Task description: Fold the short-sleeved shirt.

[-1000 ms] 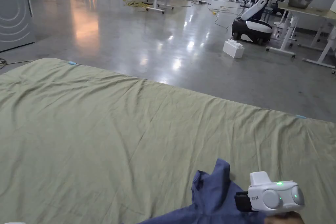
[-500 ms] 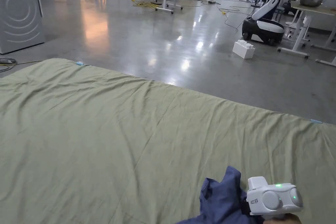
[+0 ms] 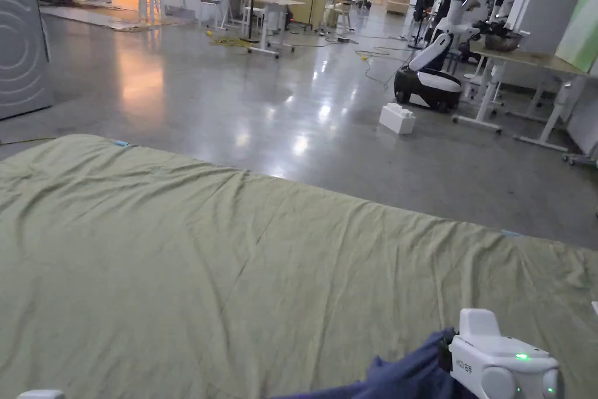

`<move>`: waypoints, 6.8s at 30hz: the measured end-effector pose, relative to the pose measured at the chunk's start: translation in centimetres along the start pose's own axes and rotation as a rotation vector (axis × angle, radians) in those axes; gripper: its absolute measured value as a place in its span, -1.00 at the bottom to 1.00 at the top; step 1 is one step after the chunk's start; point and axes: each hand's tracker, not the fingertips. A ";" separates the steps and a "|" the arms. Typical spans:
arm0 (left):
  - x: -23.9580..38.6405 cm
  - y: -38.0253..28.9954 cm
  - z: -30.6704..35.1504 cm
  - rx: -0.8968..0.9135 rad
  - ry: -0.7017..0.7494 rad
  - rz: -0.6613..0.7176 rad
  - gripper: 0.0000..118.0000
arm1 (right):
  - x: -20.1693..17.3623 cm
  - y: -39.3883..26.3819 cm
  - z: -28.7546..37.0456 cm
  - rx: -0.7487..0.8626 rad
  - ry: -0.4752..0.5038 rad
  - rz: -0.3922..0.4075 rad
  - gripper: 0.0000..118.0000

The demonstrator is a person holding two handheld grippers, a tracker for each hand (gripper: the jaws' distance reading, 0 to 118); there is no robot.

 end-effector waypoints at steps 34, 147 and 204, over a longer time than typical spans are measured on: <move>10.9 36.1 13.9 0.466 -0.173 -0.096 -0.90 | 12.8 23.1 22.2 0.484 -0.288 -0.082 -0.98; 9.1 -2.6 13.6 0.607 -0.136 -0.171 -0.92 | -6.8 -13.6 27.1 0.525 -0.257 -0.062 -0.99; 0.2 -9.8 6.0 -0.248 -0.064 -0.156 -0.85 | -3.8 -19.8 25.2 0.123 -0.185 -0.114 -0.99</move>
